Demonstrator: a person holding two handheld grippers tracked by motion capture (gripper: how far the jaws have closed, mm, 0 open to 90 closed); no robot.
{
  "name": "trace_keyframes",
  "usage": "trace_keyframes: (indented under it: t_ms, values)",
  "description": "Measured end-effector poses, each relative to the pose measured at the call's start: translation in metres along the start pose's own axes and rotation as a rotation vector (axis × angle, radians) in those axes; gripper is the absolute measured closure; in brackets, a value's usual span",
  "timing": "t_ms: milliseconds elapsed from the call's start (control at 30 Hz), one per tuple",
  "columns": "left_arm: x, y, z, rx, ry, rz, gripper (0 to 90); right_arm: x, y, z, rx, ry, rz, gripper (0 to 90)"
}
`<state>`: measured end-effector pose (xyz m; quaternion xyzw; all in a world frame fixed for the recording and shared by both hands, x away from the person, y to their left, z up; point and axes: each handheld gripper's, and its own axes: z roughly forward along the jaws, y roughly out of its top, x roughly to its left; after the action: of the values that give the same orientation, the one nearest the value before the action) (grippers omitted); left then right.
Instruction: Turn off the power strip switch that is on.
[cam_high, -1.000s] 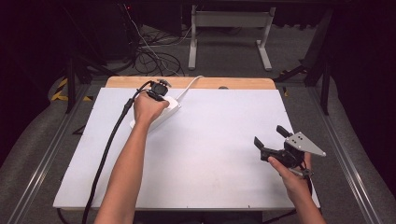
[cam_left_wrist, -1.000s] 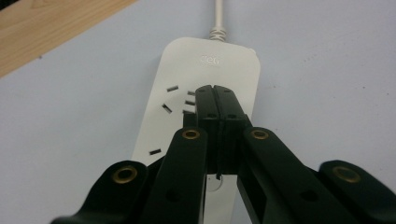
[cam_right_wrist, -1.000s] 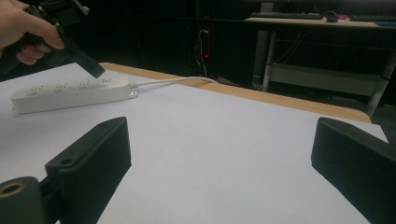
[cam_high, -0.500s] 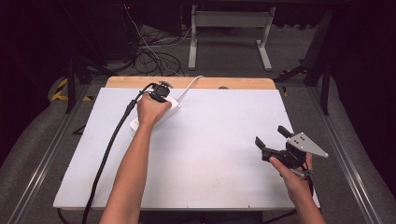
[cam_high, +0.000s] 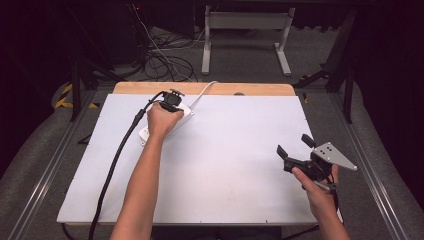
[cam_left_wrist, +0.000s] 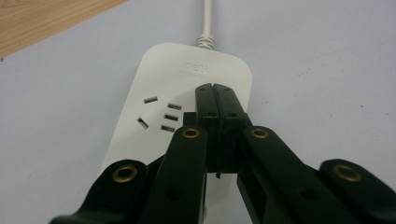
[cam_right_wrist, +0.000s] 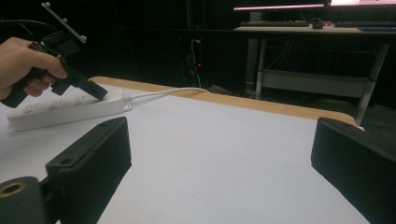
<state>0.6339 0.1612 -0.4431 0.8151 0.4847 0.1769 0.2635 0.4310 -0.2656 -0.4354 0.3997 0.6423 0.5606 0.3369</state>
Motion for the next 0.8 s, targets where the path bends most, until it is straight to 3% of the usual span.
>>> trace_keyframes:
  t_ms: [133,300,467,633,800]
  values:
    - [-0.006,0.0,0.0,-0.001,0.045,0.012,90.0,-0.001,0.001,-0.001,-0.006,-0.012,0.012,5.4]
    - [0.0,-0.002,-0.001,-0.001,0.008,-0.024,90.0,-0.001,0.002,-0.004,-0.011,-0.01,0.012,5.5]
    - [0.0,-0.003,-0.001,-0.008,0.007,-0.024,90.0,-0.002,0.002,-0.006,-0.016,-0.014,0.019,5.4]
    - [0.006,-0.007,0.0,-0.024,-0.022,-0.077,90.0,0.0,0.002,-0.007,-0.016,-0.013,0.019,5.5]
    - [0.008,-0.005,-0.001,-0.01,-0.037,-0.085,90.0,0.0,0.003,-0.006,-0.018,-0.014,0.019,5.5]
